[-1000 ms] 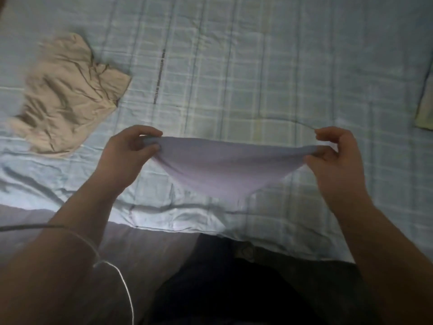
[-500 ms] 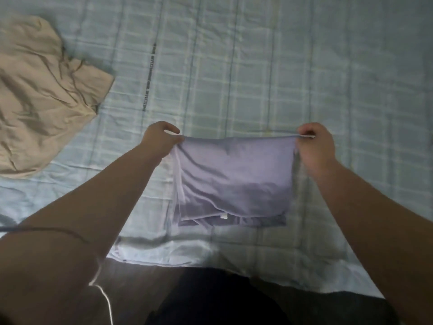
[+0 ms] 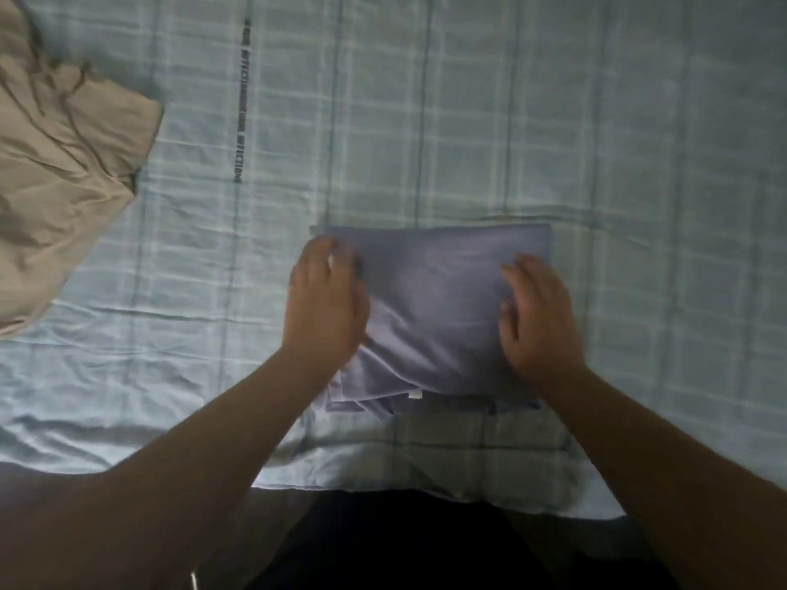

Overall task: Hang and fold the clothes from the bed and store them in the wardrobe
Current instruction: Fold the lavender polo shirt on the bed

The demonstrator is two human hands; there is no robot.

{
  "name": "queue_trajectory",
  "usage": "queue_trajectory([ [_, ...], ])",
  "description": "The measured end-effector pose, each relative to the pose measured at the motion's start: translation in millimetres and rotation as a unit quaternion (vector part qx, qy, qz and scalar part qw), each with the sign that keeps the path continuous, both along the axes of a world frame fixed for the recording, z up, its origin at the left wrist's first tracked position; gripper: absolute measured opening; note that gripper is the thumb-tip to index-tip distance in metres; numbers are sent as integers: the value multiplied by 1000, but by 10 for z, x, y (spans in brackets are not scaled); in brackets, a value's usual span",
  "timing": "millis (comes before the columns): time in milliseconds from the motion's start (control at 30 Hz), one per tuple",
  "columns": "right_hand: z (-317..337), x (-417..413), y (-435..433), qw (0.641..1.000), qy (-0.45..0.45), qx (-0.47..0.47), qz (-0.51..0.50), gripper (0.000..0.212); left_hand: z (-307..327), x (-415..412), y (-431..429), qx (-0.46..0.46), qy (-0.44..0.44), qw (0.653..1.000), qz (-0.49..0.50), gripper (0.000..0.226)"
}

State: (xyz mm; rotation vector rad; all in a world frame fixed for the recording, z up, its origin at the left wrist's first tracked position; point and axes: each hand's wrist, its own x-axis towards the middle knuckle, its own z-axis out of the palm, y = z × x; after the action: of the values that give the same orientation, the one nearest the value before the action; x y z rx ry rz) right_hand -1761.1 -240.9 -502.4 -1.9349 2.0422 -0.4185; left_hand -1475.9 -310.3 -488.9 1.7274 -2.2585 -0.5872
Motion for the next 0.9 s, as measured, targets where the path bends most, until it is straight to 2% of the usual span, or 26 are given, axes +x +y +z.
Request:
queue_trajectory([
  [67,-43,169,306,997,13,34,67,52,-69,-140,437,-11,-22,989,-143,55],
  [133,-114,222,539,993,44,62,91,55,-185,-215,810,7,-62,974,-217,63],
  [267,-284,236,808,983,92,90,133,60,-492,-176,1114,29,-120,966,-229,72],
  [433,-336,289,963,978,126,81,145,64,-622,53,1143,1,-166,950,-264,70],
  [533,-278,306,996,980,108,89,142,67,-590,102,1110,0,-181,944,-277,67],
  [600,-209,290,950,985,61,89,134,62,-518,57,1092,24,-179,947,-264,68],
  [700,-57,123,836,996,-40,55,56,45,-346,-105,1117,46,-154,963,-218,61],
  [767,3,-39,786,994,-92,28,-54,38,-192,-282,1071,32,-104,976,-188,50],
  [833,-34,-184,788,972,-145,40,-183,35,-51,-566,916,21,-49,982,-181,40],
  [900,-93,-231,806,933,-198,105,-283,32,64,-968,724,57,-12,984,-170,39],
])
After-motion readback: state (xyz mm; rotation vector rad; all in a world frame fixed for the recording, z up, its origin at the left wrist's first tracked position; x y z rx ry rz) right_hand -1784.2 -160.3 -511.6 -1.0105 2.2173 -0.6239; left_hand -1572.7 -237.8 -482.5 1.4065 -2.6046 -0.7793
